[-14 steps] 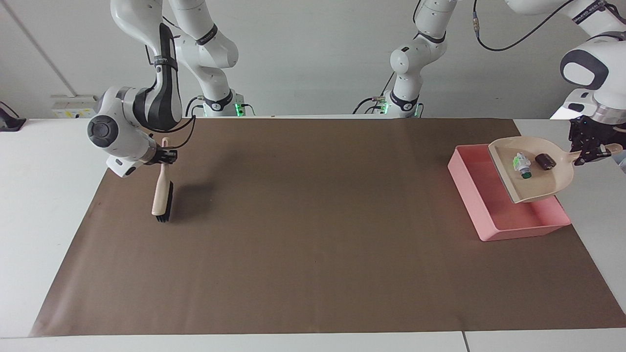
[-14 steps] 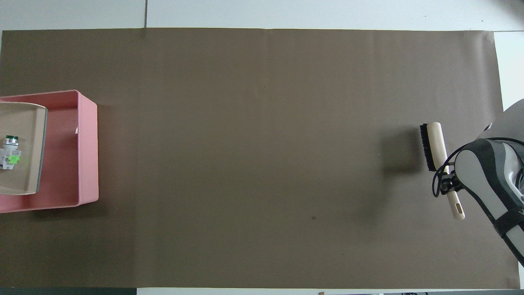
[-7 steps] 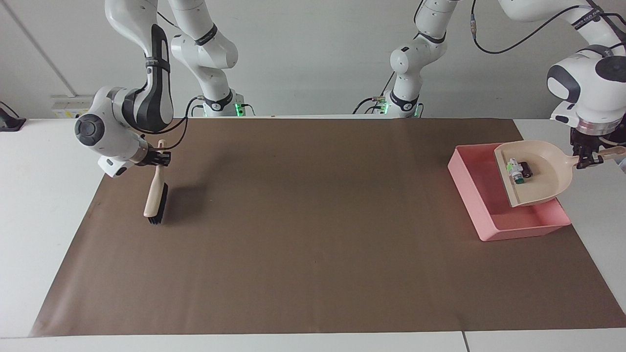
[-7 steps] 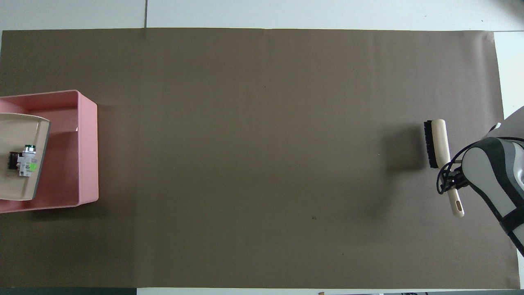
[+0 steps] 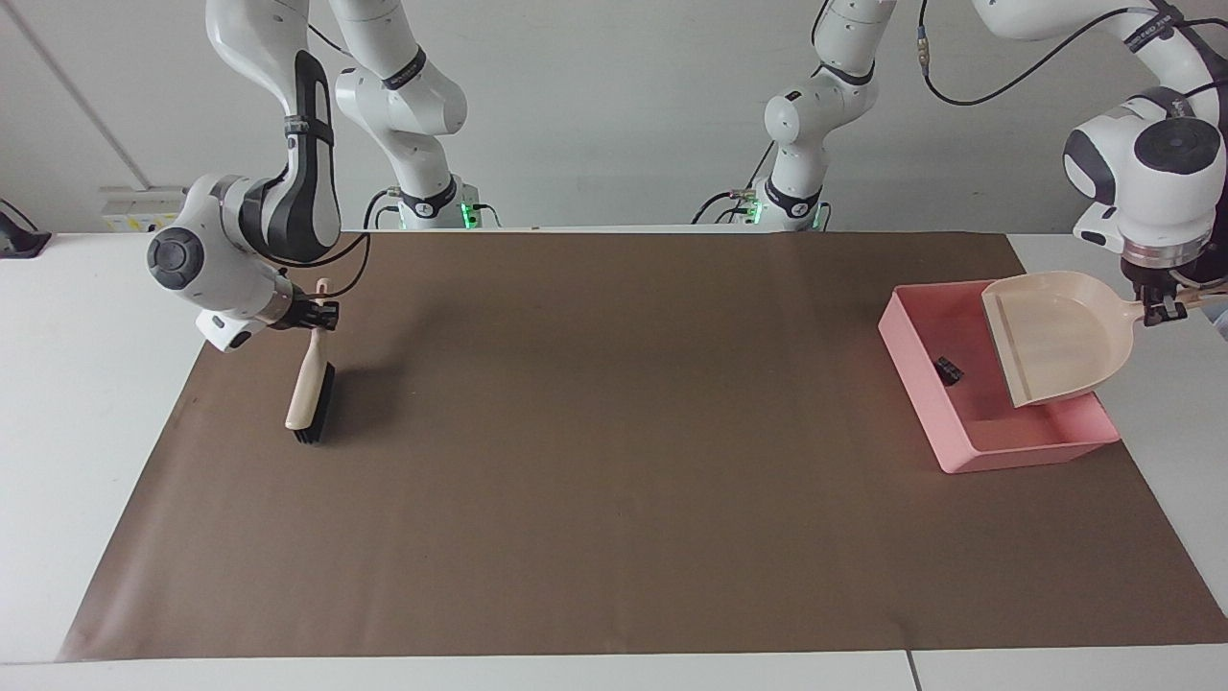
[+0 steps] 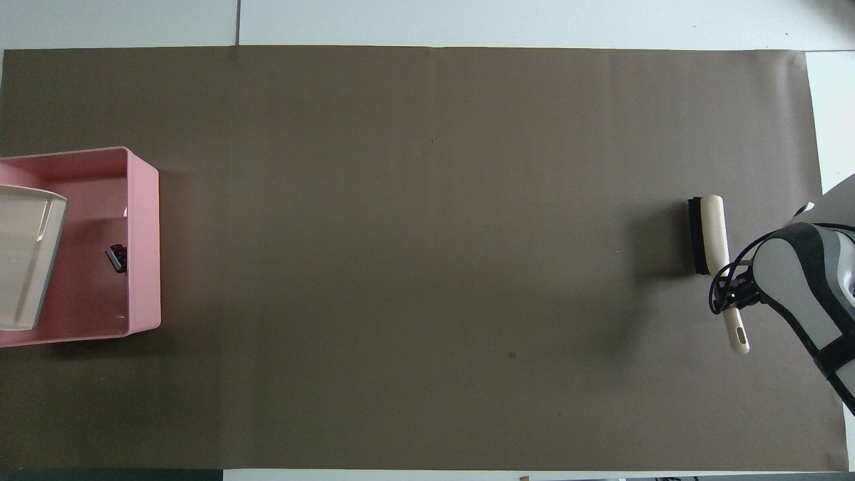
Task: Clean e-waste and dump in bin
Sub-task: 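Tip the dustpan over the pink bin with the left gripper, then bring the dustpan back onto the table with the left gripper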
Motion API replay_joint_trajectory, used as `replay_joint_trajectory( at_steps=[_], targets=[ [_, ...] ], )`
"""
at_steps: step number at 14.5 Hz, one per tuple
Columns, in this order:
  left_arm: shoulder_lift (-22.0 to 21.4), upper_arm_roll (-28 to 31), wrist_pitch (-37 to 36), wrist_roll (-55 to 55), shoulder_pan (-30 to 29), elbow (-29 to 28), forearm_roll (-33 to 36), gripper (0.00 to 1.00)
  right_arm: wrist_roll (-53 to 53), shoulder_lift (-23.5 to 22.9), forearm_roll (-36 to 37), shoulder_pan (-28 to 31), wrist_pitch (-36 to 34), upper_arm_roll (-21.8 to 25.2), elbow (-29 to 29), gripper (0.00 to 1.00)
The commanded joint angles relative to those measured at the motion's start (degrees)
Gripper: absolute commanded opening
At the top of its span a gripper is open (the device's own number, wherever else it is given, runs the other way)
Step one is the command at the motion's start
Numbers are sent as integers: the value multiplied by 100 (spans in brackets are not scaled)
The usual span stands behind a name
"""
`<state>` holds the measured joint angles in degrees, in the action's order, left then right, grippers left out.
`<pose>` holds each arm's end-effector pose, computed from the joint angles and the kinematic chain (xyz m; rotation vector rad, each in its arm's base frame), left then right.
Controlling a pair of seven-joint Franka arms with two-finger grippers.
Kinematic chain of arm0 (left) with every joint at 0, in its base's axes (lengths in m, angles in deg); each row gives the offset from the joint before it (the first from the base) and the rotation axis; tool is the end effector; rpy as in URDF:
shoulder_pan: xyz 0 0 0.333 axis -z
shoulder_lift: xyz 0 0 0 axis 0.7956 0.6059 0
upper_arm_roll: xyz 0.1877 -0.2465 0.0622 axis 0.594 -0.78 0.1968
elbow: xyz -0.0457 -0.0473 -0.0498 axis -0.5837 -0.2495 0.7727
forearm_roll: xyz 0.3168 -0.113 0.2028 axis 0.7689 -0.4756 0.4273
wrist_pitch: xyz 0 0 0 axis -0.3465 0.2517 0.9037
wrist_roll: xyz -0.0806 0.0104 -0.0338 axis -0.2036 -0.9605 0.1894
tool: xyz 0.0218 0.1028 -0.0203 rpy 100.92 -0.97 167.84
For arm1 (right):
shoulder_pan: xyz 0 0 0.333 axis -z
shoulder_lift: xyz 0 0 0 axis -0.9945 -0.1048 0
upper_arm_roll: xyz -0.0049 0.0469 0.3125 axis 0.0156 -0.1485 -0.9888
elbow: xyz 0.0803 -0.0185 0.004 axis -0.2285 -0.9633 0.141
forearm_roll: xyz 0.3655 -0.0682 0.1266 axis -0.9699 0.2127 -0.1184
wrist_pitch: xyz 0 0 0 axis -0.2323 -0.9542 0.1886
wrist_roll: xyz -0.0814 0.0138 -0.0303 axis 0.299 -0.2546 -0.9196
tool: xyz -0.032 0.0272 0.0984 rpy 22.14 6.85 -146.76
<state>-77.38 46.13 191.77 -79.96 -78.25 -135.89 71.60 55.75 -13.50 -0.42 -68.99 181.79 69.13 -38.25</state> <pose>0.5434 0.2204 0.4936 -1.6363 2.0694 0.5827 0.4827 -0.1175 0.3292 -3.0193 0.0002 0.6303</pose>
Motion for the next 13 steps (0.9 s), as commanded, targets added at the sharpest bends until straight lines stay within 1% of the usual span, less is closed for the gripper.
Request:
replay_joint_trajectory(
  at_steps=[1, 3, 4, 5, 6, 7, 8, 9, 10, 12, 13],
  targets=[
    [-434, -19, -594, 106, 207, 143, 184, 0, -1, 52, -105, 109, 174, -66, -102, 4],
    [-662, -45, -998, 123, 469, 135, 141, 0, 25, 70, -105, 109, 209, -66, -172, 9],
    [-724, -54, -1183, 132, 680, 100, 123, 0, 43, 70, -105, 92, 235, -66, -181, 18],
    [-777, -63, -1359, 193, 847, 100, 53, 0, 78, 70, -105, 92, 236, -66, -173, 34],
    [-778, -72, -1491, 298, 1005, 100, -174, 0, 130, 78, -105, 74, 236, -66, -173, 54],
    [-778, -72, -1554, 377, 1120, 100, -472, 0, 131, 79, -105, 65, 218, -66, -147, 68],
    [-778, -72, -1563, 404, 1234, 82, -745, 1, 148, 87, -96, 39, 201, -66, -120, 91],
    [-804, -72, -1563, 405, 1401, 30, -843, 2, 148, 113, -96, 21, 174, -83, -94, 100],
    [-856, -81, -1572, 405, 1542, -49, -949, 2, 140, 149, -96, -22, 139, -110, -24, 100],
    [-1084, -72, -1449, 466, 1910, -469, -1457, 2, 17, 341, -79, -364, 25, -101, 169, 100],
    [-1120, -72, -1431, 701, 2095, -620, -1642, 2, -149, 421, -35, -452, 42, -101, 335, 100]
  ],
)
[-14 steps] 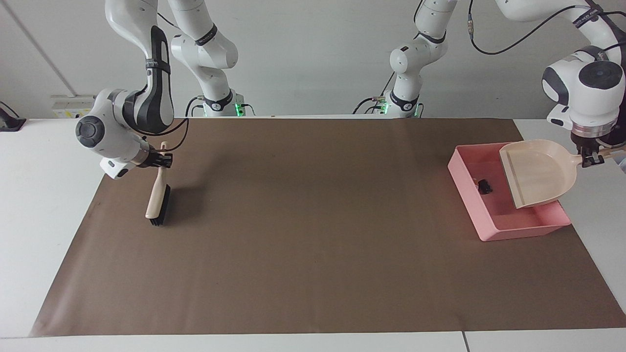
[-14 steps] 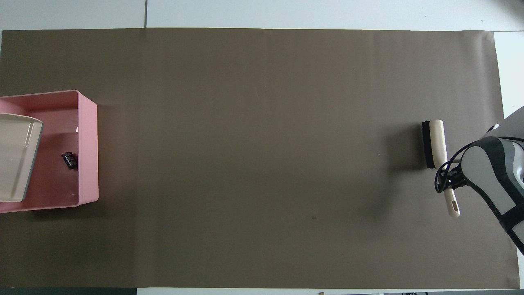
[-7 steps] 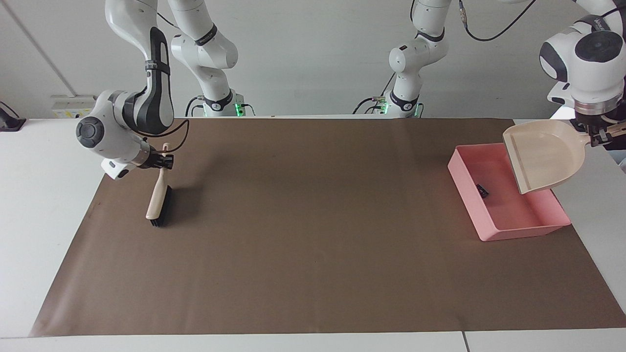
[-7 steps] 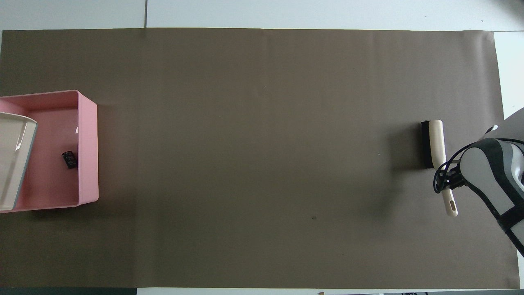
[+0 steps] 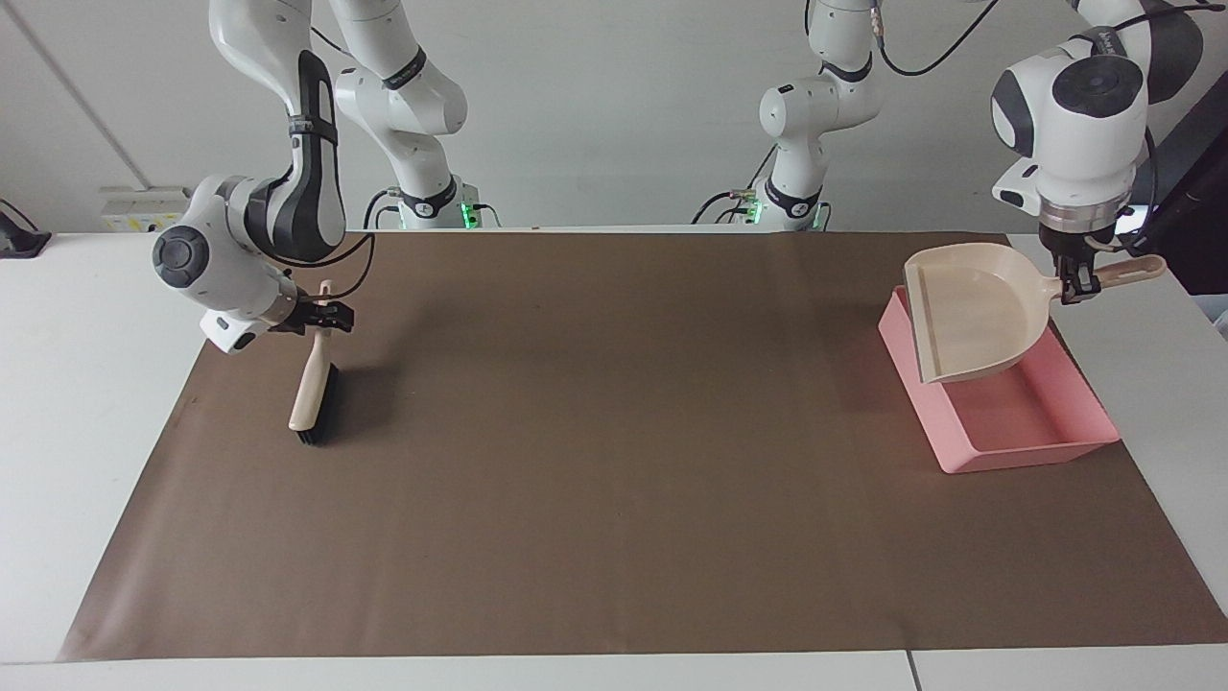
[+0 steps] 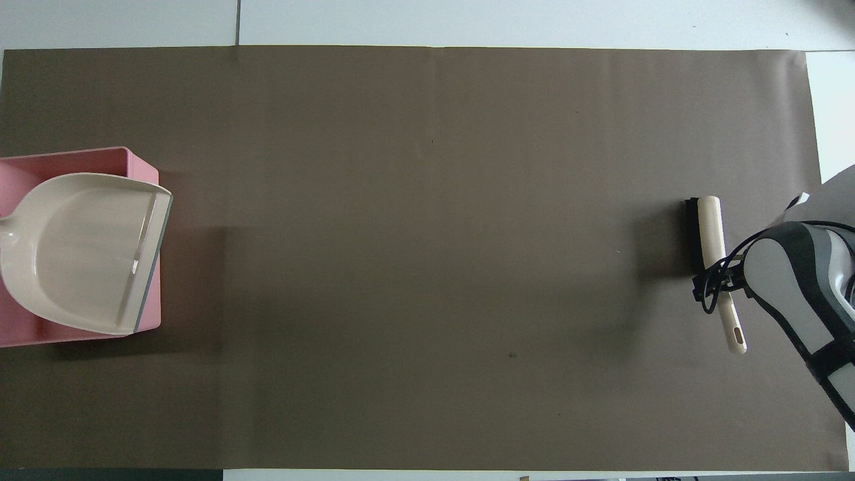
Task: Clean e-waste and dump in bin
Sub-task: 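Bring the dustpan back onto the table with the left gripper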
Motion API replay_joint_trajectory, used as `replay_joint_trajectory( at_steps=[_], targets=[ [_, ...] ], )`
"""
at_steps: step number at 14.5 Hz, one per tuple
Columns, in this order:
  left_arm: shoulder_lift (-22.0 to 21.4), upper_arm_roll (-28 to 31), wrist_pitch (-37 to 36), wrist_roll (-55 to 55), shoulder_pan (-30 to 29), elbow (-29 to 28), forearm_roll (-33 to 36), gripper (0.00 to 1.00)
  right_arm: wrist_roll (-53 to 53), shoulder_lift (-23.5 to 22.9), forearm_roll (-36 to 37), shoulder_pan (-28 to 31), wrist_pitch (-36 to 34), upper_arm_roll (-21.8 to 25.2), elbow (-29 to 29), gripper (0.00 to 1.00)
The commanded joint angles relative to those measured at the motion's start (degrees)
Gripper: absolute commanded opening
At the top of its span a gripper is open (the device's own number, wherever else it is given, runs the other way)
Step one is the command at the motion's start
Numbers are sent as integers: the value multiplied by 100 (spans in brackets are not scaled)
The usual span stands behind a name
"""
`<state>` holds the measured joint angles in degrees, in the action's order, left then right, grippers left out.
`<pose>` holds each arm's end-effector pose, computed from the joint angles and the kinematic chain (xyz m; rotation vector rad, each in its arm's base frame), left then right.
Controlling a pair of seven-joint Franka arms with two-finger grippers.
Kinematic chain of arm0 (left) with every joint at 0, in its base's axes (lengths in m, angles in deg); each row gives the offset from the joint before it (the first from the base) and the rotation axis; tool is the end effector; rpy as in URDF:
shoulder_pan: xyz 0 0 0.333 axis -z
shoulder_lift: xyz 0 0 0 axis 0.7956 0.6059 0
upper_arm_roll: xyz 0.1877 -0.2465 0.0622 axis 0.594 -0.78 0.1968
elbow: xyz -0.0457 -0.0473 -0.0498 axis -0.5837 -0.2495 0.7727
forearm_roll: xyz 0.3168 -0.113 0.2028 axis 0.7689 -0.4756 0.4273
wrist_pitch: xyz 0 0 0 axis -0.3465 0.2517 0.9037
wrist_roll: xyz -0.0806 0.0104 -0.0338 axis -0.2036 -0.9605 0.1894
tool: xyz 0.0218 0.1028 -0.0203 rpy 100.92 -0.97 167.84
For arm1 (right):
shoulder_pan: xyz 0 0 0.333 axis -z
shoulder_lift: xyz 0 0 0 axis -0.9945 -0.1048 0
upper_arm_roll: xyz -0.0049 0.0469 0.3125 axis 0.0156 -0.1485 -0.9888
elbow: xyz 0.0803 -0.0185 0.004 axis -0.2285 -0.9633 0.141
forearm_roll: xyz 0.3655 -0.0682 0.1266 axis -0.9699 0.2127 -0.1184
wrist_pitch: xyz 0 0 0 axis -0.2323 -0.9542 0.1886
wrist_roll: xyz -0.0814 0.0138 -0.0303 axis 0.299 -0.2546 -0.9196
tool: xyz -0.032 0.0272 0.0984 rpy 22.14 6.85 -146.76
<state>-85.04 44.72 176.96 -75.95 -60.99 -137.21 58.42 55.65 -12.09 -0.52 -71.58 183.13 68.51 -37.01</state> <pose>0.5331 0.0376 0.5297 -1.6660 2.2474 0.4345 0.4979 -0.0917 0.3511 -3.0610 -0.0807 0.5326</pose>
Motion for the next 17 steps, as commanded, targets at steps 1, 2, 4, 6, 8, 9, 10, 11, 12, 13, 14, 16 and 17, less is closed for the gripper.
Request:
replay_joint_trajectory(
  at_steps=[1, 2, 4, 6, 8, 9, 10, 11, 12, 13, 14, 16, 17],
  targets=[
    [-415, 70, 49, 607, 519, -672, -412, 2, -324, 332, 1, -255, -92, -48, 439, 100],
    [-433, 70, 102, 906, 730, -866, -509, 2, -448, 333, 2, -369, -83, -48, 711, 100],
    [-381, 70, 364, 1425, 1213, -1208, -659, 1, -475, 342, 19, -484, -22, -48, 1178, 100],
    [-337, 70, 960, 2066, 1617, -1674, -703, 1, -458, 246, 115, -502, -82, -57, 1783, 100],
    [-232, 70, 1384, 2472, 1873, -1965, -703, 1, -554, 245, 151, -493, -232, -48, 2180, 100],
    [-66, 70, 1498, 2691, 2040, -1984, -703, 1, -667, 271, 151, -484, -346, -48, 2356, 100],
    [84, 70, 1613, 2972, 2207, -1984, -703, 1, -843, 298, 151, -493, -477, -48, 2532, 100],
    [207, 70, 1744, 3192, 2339, -1993, -703, 1, -1088, 298, 142, -493, -696, -57, 2777, 100],
    [330, 70, 1833, 3368, 2410, -1993, -703, 0, -1352, 289, 134, -493, -1003, -66, 3110, 100],
    [401, 70, 1903, 3466, 2463, -1993, -703, 0, -1633, 272, 73, -493, -1302, -57, 3392, 100],
    [480, 70, 2008, 3510, 2515, -2001, -712, 0, -1818, 263, 46, -475, -1514, -48, 3621, 100],
    [533, 79, 2062, 3502, 2525, -2028, -703, 0, -2100, 280, 54, -467, -1927, -31, 3781, 100],
    [525, 79, 2071, 3493, 2525, -2080, -703, 1, -2258, 324, 63, -458, -1972, -31, 3694, 100]
  ],
)
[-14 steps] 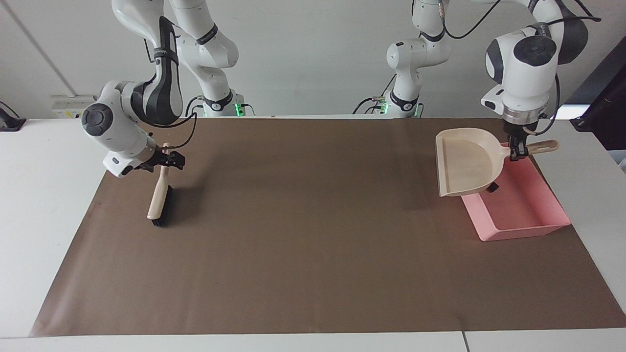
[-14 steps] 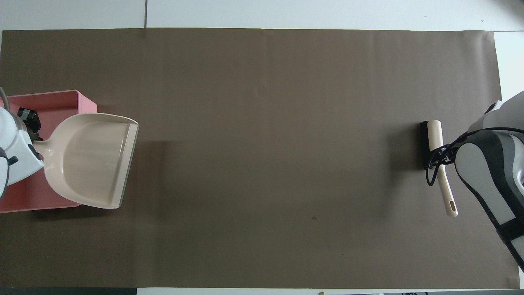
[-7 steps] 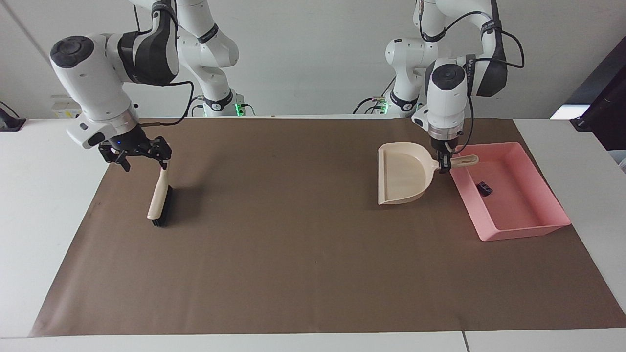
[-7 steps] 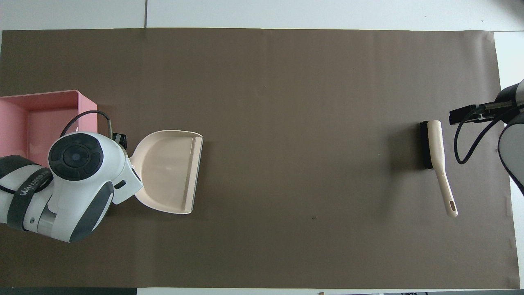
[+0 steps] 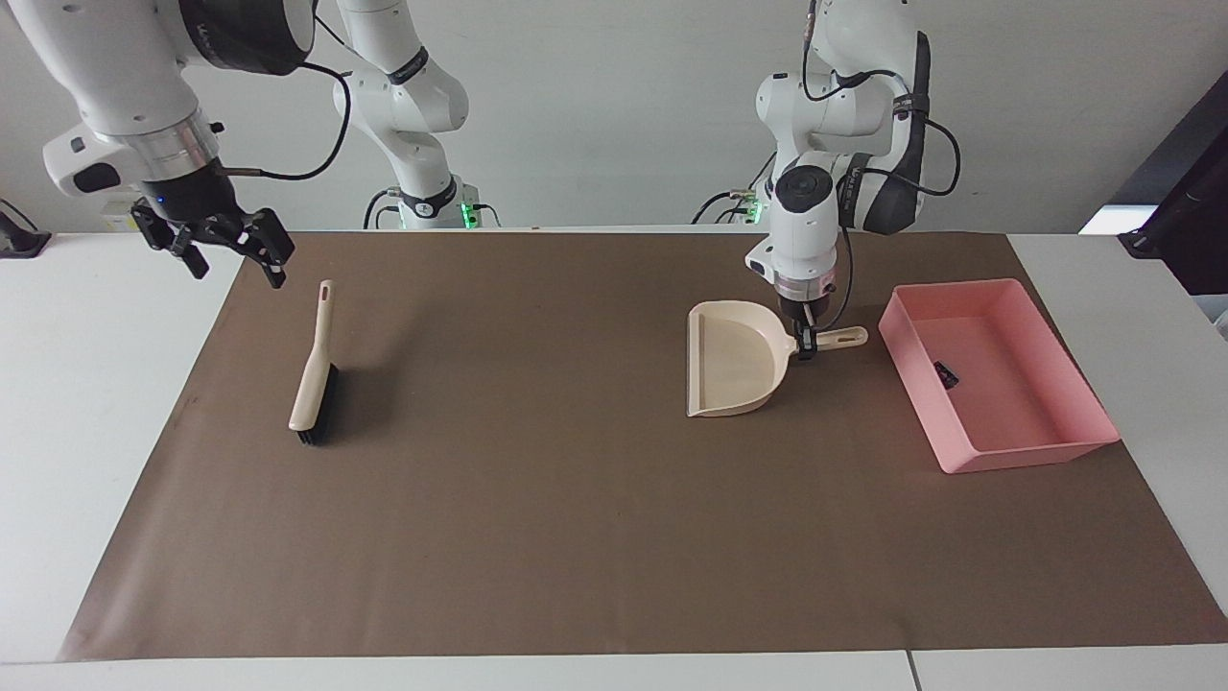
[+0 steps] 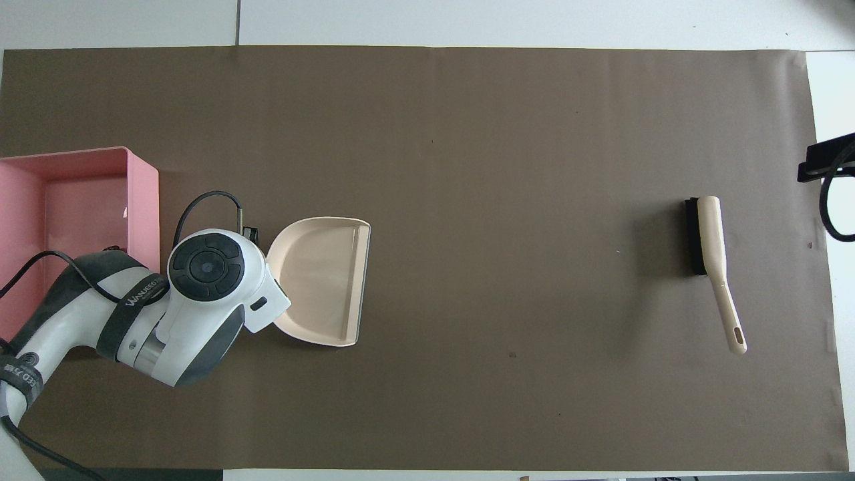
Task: Clean e-waste and dump in bin
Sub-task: 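Bring the dustpan back onto the table with the left gripper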
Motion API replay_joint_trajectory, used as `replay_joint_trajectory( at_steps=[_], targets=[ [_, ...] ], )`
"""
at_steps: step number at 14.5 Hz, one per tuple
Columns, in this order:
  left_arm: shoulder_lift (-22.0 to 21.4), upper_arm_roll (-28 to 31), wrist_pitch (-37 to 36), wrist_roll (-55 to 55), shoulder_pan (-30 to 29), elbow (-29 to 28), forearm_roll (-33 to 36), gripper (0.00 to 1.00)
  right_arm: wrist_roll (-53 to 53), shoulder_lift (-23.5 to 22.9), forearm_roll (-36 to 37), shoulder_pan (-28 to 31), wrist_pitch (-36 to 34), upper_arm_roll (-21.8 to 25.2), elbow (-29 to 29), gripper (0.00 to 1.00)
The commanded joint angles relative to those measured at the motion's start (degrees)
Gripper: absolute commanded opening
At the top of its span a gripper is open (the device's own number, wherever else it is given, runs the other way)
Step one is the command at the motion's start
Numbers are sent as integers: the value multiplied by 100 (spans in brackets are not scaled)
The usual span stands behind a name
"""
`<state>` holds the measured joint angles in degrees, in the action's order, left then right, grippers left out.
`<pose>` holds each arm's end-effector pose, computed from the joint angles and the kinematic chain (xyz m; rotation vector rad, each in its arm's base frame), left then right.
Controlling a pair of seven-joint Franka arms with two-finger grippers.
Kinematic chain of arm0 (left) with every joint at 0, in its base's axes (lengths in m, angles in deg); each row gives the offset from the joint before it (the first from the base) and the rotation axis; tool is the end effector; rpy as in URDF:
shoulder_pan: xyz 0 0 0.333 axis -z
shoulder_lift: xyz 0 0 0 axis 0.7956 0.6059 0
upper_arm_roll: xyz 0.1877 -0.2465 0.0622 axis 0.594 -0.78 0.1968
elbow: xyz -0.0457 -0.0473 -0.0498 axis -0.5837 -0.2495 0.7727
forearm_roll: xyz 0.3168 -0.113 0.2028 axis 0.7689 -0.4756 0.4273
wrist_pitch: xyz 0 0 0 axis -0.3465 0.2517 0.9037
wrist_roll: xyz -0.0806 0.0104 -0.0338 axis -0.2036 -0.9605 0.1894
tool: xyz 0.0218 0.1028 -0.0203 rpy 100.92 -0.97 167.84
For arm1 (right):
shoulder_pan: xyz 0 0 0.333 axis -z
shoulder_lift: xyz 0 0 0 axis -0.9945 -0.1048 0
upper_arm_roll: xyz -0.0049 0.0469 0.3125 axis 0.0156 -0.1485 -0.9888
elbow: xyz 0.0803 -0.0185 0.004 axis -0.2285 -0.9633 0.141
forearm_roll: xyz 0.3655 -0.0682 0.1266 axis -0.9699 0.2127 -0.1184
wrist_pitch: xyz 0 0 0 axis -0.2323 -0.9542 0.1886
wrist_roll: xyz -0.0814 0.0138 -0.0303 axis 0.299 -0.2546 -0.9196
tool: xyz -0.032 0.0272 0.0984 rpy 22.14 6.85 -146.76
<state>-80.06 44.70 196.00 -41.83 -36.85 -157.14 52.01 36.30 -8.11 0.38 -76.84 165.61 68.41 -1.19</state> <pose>0.4636 -0.1881 0.3479 -1.8502 2.2533 0.2097 0.5487 -0.0512 0.6515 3.0690 -0.3262 0.0703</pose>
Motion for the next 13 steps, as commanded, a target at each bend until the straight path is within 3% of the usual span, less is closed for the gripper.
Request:
replay_joint_trajectory(
  at_steps=[1, 2, 3, 4, 7, 8, 10, 13],
  targets=[
    [18, 71, 167, 89, 119, -113, -63, 2, -289, -13, -44, 120, -316, -20, 76, 100],
    [9, 71, 141, 98, 127, -114, -63, 16, -254, -4, -44, 86, -300, -12, 50, 100],
    [-8, 71, 54, 90, 136, -114, -63, 45, -253, 13, -44, 33, -343, -20, 50, 100],
    [-8, 71, 18, 72, 128, -96, -63, 63, -253, 40, -36, -107, -413, 23, 41, 100],
    [-122, 89, -246, 177, 128, 53, -72, 91, -183, 40, -79, -696, -756, 664, 76, 100],
    [-271, 89, -281, 404, 101, 62, -72, 98, -157, 40, -219, -679, -739, 683, 59, 100],
    [-569, 89, -526, 1123, 14, 53, -72, 98, -262, 40, -475, -670, -538, 683, 15, 100],
    [-746, 115, -1010, 3141, -31, 53, -72, 98, -262, 145, -414, -714, -379, 674, -231, 100]
  ],
)
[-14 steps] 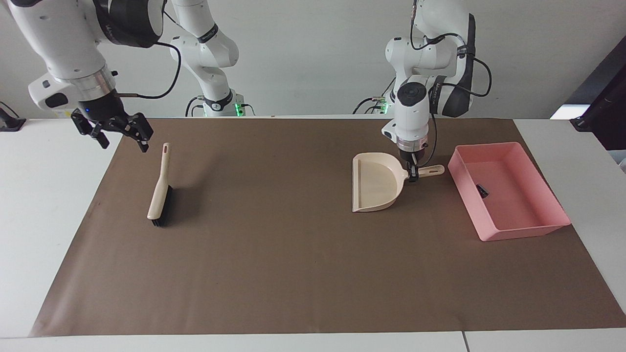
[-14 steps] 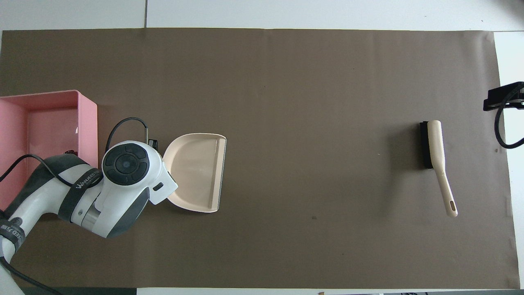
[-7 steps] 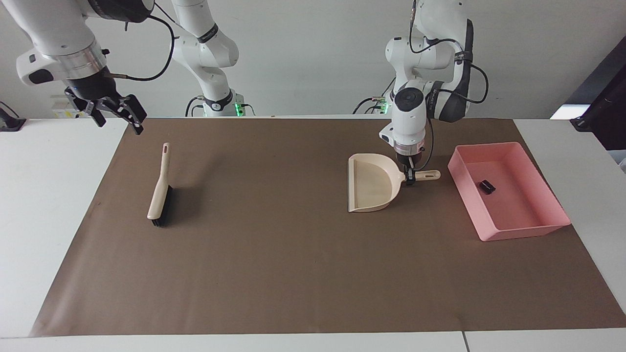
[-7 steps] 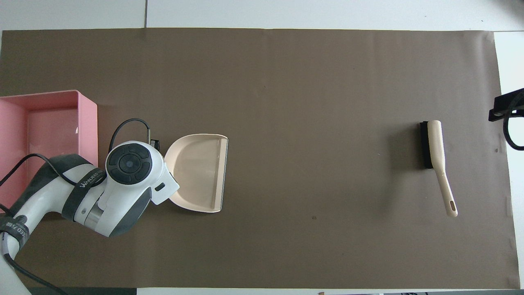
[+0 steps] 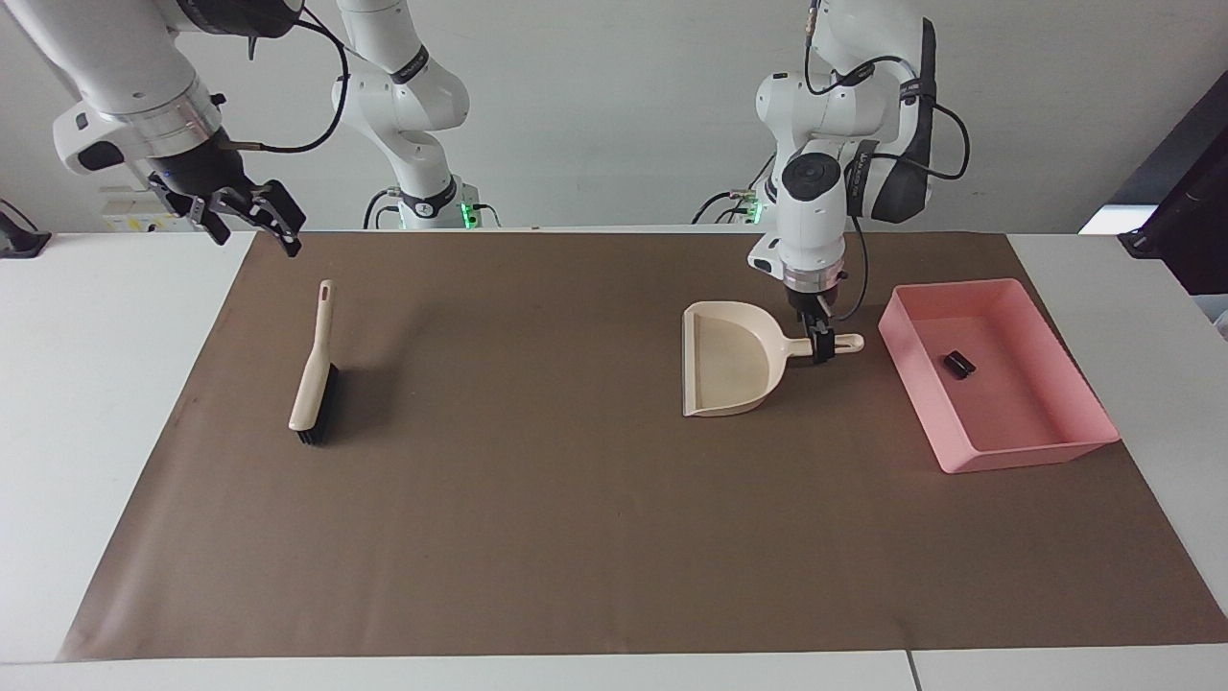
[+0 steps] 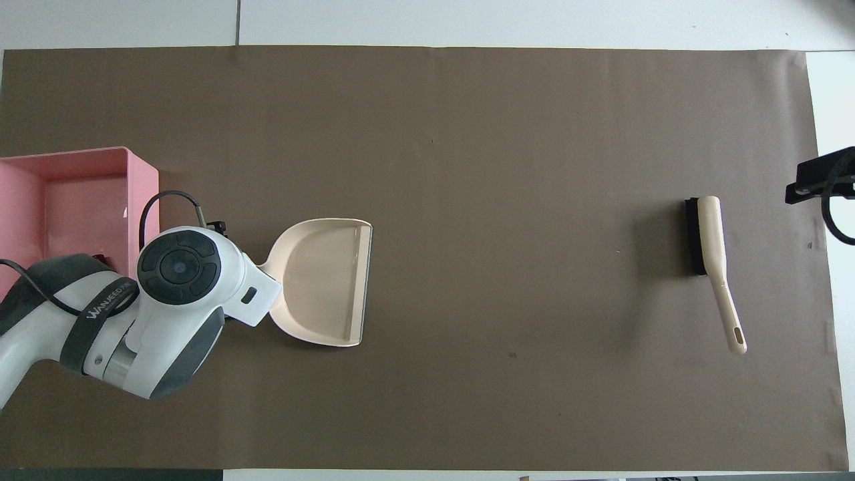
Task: Clean e-waste and dump in bin
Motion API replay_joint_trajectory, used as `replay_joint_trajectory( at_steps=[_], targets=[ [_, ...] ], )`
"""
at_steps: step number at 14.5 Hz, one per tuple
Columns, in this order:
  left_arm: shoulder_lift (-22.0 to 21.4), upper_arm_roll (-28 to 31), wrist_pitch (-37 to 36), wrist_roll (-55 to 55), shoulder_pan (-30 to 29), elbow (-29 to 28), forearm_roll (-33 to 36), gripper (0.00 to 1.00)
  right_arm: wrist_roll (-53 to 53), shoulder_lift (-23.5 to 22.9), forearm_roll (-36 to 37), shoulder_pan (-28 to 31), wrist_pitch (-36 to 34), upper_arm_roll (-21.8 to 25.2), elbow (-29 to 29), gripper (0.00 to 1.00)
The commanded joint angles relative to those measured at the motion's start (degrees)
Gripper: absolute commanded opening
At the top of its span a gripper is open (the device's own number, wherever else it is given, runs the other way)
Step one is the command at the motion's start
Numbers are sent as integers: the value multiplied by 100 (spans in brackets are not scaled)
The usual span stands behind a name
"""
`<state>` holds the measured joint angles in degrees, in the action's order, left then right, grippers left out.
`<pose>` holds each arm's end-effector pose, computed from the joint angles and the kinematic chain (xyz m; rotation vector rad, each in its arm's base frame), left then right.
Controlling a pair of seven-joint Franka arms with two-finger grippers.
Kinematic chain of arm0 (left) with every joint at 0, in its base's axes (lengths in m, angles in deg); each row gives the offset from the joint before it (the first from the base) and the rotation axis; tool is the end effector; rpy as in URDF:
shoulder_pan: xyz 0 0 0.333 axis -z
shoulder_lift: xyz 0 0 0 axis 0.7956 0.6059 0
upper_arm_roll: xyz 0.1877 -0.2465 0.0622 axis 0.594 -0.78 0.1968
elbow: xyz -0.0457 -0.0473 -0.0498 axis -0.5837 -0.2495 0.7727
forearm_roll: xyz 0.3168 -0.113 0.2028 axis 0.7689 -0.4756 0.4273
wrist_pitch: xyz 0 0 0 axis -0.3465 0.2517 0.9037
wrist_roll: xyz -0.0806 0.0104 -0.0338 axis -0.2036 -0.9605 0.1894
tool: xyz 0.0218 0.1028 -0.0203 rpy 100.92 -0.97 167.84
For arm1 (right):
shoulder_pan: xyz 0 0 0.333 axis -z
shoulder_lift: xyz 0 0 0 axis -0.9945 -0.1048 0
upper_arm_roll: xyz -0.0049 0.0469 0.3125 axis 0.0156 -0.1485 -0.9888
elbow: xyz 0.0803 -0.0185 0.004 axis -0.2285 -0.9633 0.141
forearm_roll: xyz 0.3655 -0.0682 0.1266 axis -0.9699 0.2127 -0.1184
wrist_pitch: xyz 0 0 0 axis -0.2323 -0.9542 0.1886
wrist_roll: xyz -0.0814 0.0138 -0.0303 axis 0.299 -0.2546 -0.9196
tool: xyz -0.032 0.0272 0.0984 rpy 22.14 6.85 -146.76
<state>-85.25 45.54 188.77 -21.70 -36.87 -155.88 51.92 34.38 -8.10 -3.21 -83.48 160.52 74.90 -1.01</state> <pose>0.4583 -0.1724 0.3926 -2.2240 1.8113 0.1815 0.5399 -0.0425 0.6451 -3.1120 0.3753 0.0651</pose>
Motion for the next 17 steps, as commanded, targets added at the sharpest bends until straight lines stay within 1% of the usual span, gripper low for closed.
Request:
replay_joint_trajectory(
  at_steps=[1, 4, 6, 7, 8, 9, 10, 13, 14, 15, 17],
  targets=[
    [-227, 40, -313, 1884, -63, -73, -62, 98, -27, 188, -54, -51, 191, 16, -328, 100],
    [-201, 41, -261, 3819, -527, -47, -62, 98, -36, 337, -54, -86, 323, 16, -626, 100],
    [-157, 32, -252, 4508, -940, 128, -115, 98, -10, 399, -45, -86, 288, 16, -707, 100],
    [-174, 40, -278, 4606, -1090, 277, -385, 98, -9, 399, -45, -86, 297, 7, -698, 100],
    [-192, 49, -322, 4607, -1239, 487, -831, 98, -9, 382, -37, -129, 314, -2, -681, 100],
    [-192, 49, -427, 4607, -1415, 733, -1219, 98, 8, 355, 33, -182, 314, -2, -637, 100],
    [-183, 49, -689, 4607, -1573, 1101, -1475, 98, 69, 355, 182, -183, 314, -2, -636, 100],
    [-78, 49, -1778, 4581, -1750, 2208, -1706, 98, 202, 346, 279, -191, 279, -11, -610, 100],
    [-8, 49, -2164, 4581, -1759, 2595, -1732, 98, 228, 346, 428, -191, 270, -19, -601, 100],
    [36, 58, -2568, 4581, -1768, 3016, -1811, 98, 245, 338, 386, -191, 244, -28, -566, 100],
    [211, 67, -3106, 4598, -1777, 3747, -1987, 98, 246, 311, 289, -200, 209, -28, -488, 100]
  ],
)
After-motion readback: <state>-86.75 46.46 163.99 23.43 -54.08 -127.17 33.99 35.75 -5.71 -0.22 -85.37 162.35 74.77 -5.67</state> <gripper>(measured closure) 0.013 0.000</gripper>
